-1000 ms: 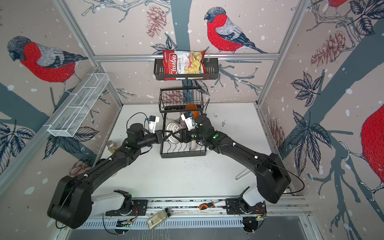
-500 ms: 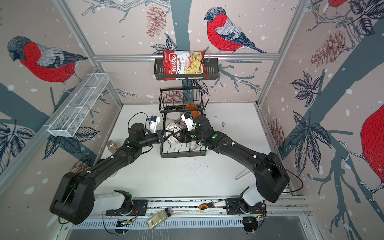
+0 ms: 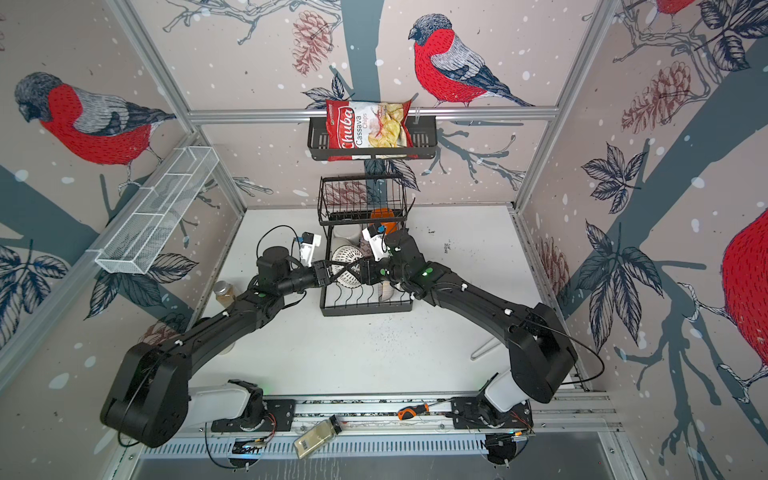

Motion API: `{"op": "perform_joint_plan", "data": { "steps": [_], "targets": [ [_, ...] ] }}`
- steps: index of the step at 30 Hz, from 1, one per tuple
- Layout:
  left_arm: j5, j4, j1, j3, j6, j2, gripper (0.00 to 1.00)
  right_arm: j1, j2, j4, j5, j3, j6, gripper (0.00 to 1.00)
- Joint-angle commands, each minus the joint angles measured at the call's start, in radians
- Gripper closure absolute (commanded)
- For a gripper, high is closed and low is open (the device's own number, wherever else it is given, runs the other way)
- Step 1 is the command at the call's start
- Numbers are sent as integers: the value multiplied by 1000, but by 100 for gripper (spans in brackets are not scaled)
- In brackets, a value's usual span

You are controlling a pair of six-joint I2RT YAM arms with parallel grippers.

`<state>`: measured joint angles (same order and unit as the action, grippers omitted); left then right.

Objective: Load the bowls into the dish rack

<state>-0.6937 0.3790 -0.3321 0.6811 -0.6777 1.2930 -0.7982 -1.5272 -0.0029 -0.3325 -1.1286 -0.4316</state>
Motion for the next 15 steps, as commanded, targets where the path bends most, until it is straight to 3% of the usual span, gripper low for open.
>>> {"op": "perform_joint_plan", "data": {
  "steps": [1, 7, 10, 15],
  "targets": [
    [18, 15, 1, -3, 16, 6, 66, -11, -10, 3, 43, -21, 18, 59],
    [31, 15, 5, -7, 17, 17, 88, -25, -16, -17, 73, -37, 26, 57],
    [31, 18, 8, -9, 15, 19, 100, -25, 0, -28, 95, -39, 34, 49],
    [-25, 99, 29, -39, -23, 23, 100, -13, 30, -28, 26, -31, 64, 39]
  ]
}}
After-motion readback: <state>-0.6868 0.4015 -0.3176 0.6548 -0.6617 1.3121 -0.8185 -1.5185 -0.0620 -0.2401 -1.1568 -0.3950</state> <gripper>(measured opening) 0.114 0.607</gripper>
